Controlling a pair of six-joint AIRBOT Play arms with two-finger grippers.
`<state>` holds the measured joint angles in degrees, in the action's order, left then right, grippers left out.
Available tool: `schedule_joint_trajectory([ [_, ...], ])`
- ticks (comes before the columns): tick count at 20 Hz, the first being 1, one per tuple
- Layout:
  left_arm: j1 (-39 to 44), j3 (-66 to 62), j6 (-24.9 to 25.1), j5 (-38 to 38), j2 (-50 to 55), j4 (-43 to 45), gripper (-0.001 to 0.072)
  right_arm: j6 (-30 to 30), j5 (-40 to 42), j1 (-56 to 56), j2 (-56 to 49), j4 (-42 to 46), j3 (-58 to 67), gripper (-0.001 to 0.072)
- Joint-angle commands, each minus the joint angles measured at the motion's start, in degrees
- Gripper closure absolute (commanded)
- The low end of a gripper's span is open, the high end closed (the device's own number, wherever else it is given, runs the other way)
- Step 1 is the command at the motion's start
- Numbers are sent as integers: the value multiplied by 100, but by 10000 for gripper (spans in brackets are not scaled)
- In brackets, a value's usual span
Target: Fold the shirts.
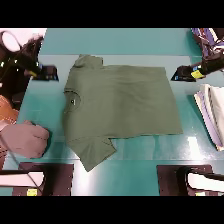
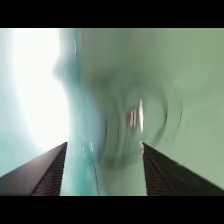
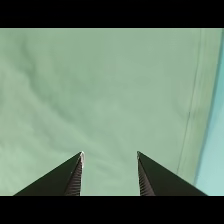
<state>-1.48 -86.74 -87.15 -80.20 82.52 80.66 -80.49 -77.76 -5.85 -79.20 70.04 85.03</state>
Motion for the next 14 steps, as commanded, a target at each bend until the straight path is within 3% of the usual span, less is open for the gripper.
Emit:
schedule_joint_trajectory([
  [1, -35, 2214, -15, -146, -1410, -15, 160, 214, 186, 2, 822, -2, -782, 330],
  [7, -35, 5230, -354, 66, -3401, -844, 160, 214, 568, 2, 1554, -2, -1300, 330],
  [10, -33, 5753, -352, 245, -3491, -1200, 160, 214, 557, 0, 1606, -7, -1272, 330],
  [14, -28, 6129, -245, 1058, -3491, -1766, 161, 212, 564, 0, 1606, -7, -1255, 330],
])
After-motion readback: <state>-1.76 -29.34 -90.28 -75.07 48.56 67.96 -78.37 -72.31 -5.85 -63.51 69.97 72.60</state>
